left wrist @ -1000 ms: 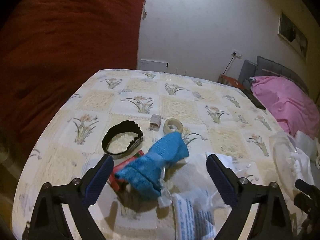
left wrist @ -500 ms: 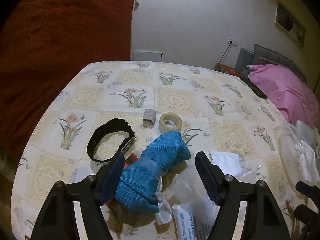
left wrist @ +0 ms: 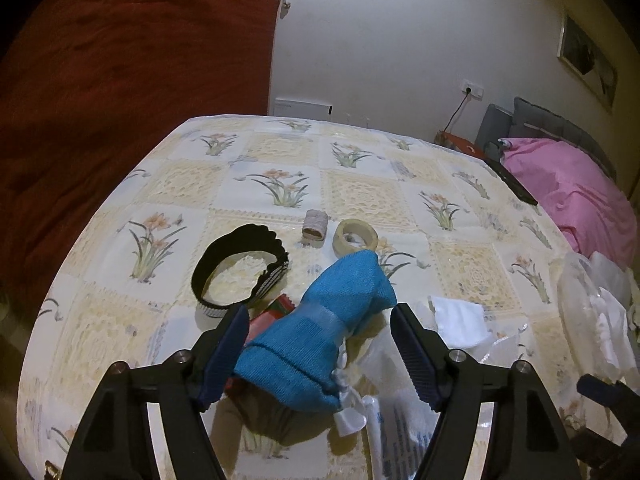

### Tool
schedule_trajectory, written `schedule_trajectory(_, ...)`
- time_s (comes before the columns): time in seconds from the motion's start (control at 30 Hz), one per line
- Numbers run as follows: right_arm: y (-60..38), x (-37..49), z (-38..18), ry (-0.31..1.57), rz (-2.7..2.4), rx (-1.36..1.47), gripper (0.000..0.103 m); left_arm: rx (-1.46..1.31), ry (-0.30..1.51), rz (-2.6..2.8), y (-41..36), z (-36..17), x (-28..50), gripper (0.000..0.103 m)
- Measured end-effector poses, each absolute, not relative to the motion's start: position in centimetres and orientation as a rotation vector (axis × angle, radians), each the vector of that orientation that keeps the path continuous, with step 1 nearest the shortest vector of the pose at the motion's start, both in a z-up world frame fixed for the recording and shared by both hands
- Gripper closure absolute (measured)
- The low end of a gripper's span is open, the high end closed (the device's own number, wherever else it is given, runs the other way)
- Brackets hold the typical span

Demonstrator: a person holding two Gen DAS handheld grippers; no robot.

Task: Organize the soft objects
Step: 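Lower the right gripper onto the blue knitted item and close on it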

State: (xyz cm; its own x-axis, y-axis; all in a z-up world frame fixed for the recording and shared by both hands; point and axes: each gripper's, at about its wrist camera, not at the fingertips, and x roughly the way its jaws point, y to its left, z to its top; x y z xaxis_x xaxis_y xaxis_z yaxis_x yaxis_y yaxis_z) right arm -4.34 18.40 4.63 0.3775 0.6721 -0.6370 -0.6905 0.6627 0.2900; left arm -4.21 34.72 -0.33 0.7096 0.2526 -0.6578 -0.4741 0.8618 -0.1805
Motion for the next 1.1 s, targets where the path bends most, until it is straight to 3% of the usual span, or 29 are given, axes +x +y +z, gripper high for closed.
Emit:
schedule_trajectory(0.73,28.6,-4.0,7.3,0.805,1.068,-0.038,0.01,-0.397,0.631,0.455,35.0,-0.2,-11.0,0.018)
schedule_trajectory(1.1,35.1,-3.2,5.0,0.935,1.168,-0.041,0.038,-0.422,0.634,0.48,36.0,-1.0,-12.6,0.018)
